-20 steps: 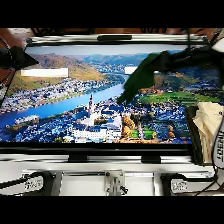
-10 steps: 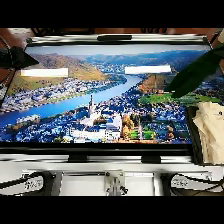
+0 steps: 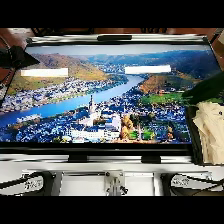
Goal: Fold the shirts.
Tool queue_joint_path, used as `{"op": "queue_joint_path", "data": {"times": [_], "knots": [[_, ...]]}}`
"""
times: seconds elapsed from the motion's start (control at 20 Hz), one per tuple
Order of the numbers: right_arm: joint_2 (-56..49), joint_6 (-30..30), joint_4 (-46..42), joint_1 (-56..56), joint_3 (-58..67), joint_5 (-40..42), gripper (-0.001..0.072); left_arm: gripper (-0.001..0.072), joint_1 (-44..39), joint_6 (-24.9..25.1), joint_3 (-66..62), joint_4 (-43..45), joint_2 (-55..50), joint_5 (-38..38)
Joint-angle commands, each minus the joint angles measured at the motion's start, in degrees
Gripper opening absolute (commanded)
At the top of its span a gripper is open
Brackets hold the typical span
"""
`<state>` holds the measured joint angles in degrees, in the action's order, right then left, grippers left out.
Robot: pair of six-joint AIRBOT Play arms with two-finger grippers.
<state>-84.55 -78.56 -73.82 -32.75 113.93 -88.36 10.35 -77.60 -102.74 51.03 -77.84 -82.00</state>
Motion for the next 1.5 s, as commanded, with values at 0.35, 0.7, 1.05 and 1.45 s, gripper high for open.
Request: {"op": "queue_joint_path", "data": {"times": [0.35, 0.7, 1.05, 1.45], "knots": [[2.8, -11.5, -26.2, -0.1, 0.0, -18.3, 0.0060, 0.0031, 0.0, 2.2, 0.0, -1.1, 0.0, -0.6], [9.6, -13.8, -27.1, -3.7, -13.0, -18.4, 0.0060, 0.0031, 0.0, 2.2, 0.0, -1.1, 0.0, -1.2], [19.3, -9.6, -29.9, -10.6, -31.6, -18.4, 0.0060, 0.0031, 0.0, 2.2, 0.0, -1.1, 0.0, -1.2], [20.6, -8.8, -31.6, -13.6, -42.0, -15.0, 0.0061, 0.0031, 0.0, 2.2, 0.0, -1.1, 0.0, -1.2]]}}
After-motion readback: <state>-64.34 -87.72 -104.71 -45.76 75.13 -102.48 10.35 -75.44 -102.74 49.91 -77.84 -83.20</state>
